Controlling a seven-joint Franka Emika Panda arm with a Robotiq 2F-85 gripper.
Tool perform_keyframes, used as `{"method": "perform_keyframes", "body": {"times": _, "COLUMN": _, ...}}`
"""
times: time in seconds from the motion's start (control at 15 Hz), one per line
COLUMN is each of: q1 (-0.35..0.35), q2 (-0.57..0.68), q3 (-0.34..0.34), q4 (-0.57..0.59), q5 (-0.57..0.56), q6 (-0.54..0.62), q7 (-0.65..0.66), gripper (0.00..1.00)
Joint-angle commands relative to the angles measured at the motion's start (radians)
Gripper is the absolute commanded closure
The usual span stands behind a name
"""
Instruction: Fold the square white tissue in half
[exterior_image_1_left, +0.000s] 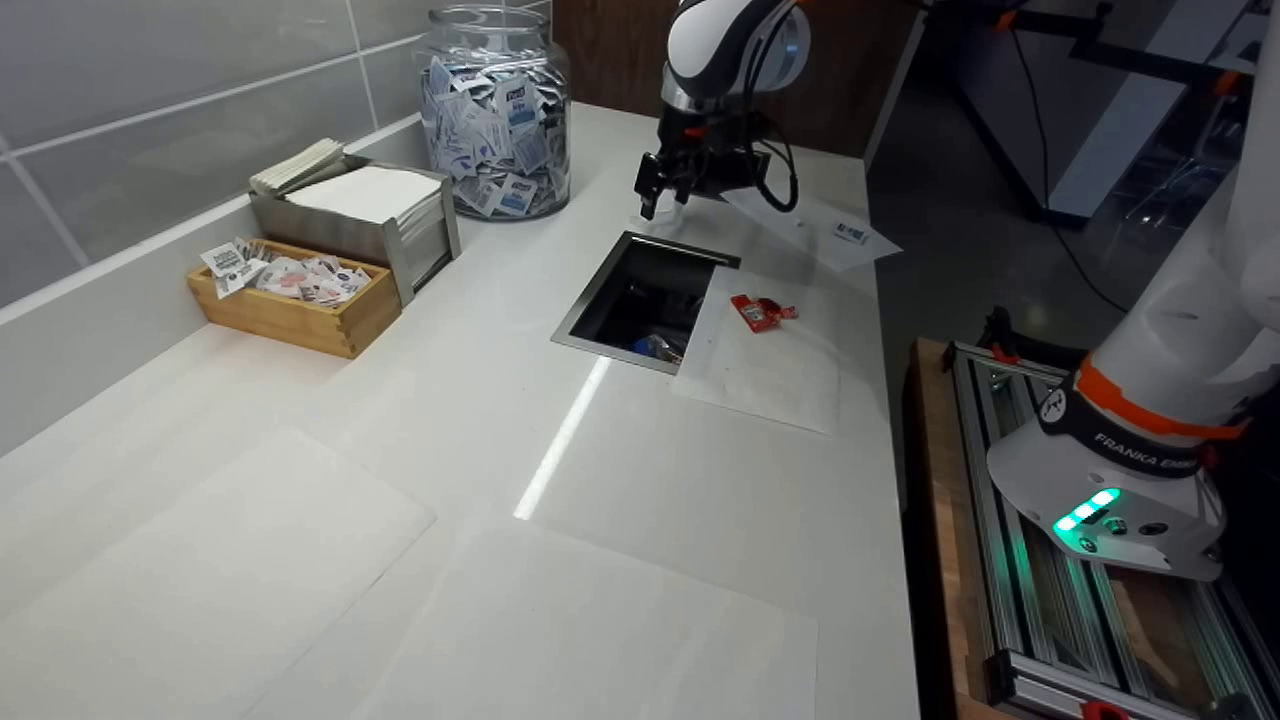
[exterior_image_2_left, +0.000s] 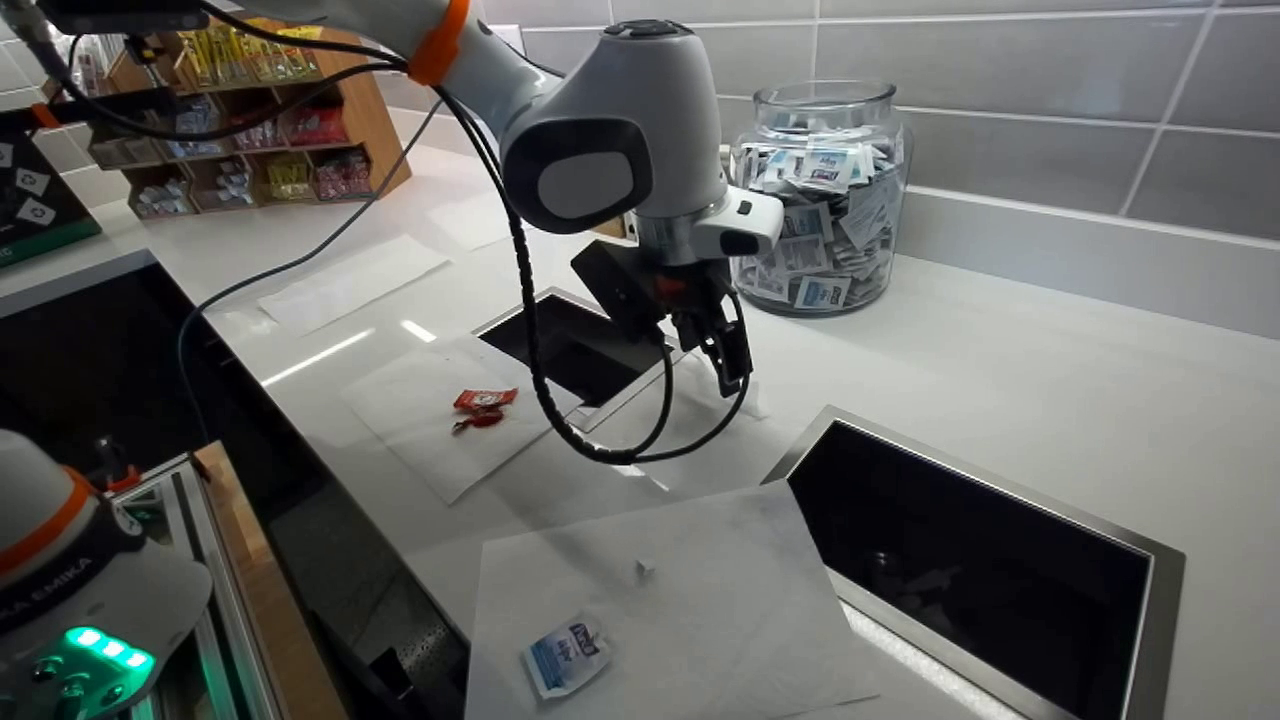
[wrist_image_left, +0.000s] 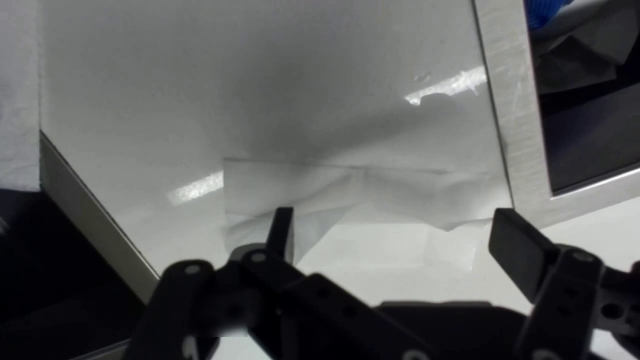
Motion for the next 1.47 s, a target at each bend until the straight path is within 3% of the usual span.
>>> {"method": "perform_keyframes", "body": {"times": 0.0, "q1": 0.016, "q2": -0.017, "q3": -0.025, "q4": -0.013, "q5": -0.013, "q6": -0.06, "q7": 0.01, "gripper": 0.0}}
{"method": "perform_keyframes", "body": {"times": 0.33, "q1": 0.03, "q2": -0.057, "q3": -0.04, "q4": -0.034, "q5": -0.028, "q6": -0.098, "q7": 0.018, "gripper": 0.0}}
{"method": "perform_keyframes", "body": {"times": 0.67, "q1": 0.031, "q2": -0.105, "q3": -0.038, "q4": -0.05, "q5": -0.011, "q6": -0.048, "q7": -0.001, "gripper": 0.0}}
{"method": "perform_keyframes", "body": {"times": 1.4, "q1": 0.017, "q2": -0.008, "q3": -0.029, "q4": 0.009, "q5": -0.004, "q6": 0.1, "q7": -0.017, "gripper": 0.0}}
